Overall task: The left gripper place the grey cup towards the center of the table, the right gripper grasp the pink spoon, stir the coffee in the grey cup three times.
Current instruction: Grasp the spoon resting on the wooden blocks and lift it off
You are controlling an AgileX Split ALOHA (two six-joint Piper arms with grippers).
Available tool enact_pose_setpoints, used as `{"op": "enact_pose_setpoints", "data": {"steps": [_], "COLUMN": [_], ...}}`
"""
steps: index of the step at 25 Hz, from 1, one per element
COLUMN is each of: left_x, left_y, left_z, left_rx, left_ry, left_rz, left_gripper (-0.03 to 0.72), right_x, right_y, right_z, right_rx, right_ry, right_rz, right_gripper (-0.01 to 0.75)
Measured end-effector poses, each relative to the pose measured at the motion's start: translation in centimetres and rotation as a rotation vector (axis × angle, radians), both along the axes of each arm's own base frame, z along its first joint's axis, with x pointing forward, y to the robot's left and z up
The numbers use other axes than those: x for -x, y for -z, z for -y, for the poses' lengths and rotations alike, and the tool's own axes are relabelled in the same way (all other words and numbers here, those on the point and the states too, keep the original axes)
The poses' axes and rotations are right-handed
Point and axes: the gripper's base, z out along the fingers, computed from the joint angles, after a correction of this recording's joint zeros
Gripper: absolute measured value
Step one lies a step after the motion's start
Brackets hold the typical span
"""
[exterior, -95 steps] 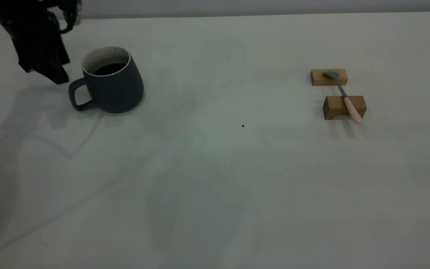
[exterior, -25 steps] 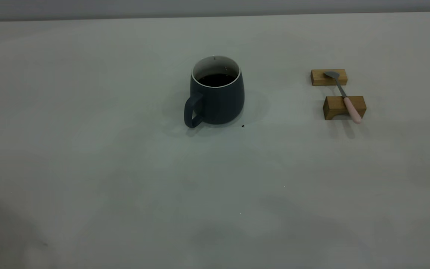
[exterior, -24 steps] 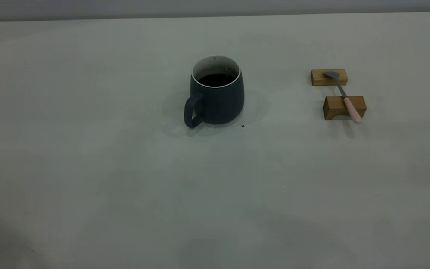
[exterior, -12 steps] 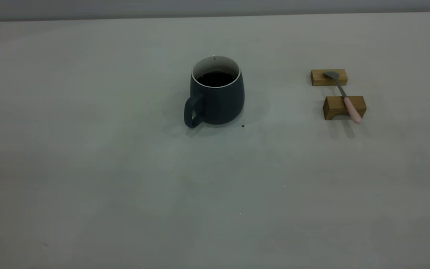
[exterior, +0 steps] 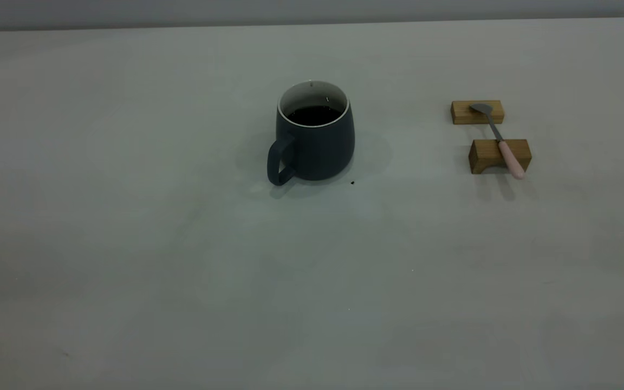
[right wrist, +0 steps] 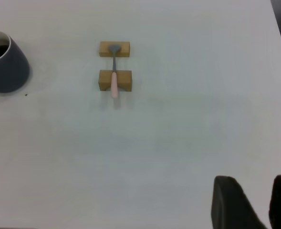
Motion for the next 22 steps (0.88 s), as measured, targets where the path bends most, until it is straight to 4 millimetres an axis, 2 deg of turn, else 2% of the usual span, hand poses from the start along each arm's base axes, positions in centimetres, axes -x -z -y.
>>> {"op": "enact_pose_setpoints", "data": {"steps": [6, 14, 18, 22], "left_x": [0.5, 3.1, 3.2, 3.2], "left_y": [-0.1, 0.0, 0.0, 0.0], "left_z": [-0.3, -0.5, -0.4, -0.4], "left_rx": [0.011, 0.038, 0.034, 0.034], "left_ry": [-0.118, -0.336, -0.380, -0.380], "left_rz": [0.035, 0.217, 0.225, 0.225], "left_gripper": [0.530, 0.530, 0.530, 0.530], "right_x": [0.0, 0.0, -1.3, -4.8], "right_y": [0.0, -0.1, -0.9, -1.6], "right_z": [0.0, -0.5, -0.9, -1.4], "right_rx": [-0.002, -0.054, -0.094, -0.139], "right_ry": [-0.001, -0.032, -0.048, -0.083], "right_rz": [0.000, 0.000, -0.017, -0.060], "right_gripper": [0.241, 0.245, 0.312, 0.436]}}
